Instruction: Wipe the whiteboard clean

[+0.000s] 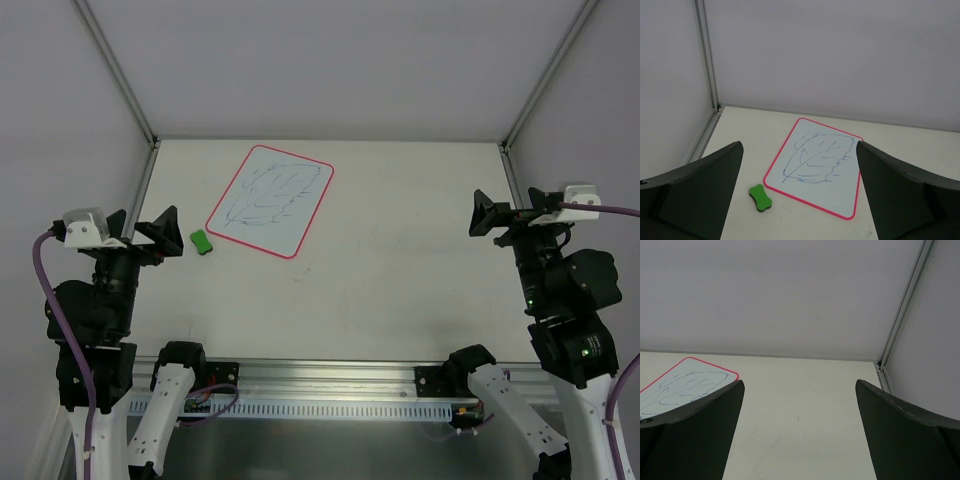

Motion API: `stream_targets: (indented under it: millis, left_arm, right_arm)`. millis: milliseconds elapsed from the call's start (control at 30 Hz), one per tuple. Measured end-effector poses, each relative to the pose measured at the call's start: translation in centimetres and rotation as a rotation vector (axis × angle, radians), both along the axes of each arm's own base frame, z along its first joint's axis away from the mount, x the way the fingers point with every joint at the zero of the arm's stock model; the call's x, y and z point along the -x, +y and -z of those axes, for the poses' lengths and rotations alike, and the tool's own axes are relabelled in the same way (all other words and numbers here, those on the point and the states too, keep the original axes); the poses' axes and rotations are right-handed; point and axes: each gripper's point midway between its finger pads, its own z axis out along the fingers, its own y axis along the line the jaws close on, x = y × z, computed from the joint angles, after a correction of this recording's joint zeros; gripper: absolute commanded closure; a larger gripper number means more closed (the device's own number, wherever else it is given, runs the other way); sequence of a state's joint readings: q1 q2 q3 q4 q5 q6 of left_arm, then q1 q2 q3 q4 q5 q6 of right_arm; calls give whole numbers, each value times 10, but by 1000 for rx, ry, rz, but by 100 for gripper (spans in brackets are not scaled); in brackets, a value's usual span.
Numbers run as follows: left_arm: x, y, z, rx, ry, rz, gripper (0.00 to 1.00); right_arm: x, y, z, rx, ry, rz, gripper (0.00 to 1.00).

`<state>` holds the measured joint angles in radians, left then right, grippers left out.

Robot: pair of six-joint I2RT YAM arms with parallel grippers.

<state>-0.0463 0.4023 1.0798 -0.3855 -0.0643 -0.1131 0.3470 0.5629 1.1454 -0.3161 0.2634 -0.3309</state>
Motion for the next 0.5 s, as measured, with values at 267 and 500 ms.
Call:
stream_targets:
  millis: [267, 500]
  left_arm:
    - [-6, -3, 12, 11, 40, 11, 1]
    - [-46, -21, 47, 70, 207, 96, 1]
  right_arm:
    - [-5, 6, 10, -14, 21, -22, 1]
    - [-24, 27, 45, -23, 115, -92, 1]
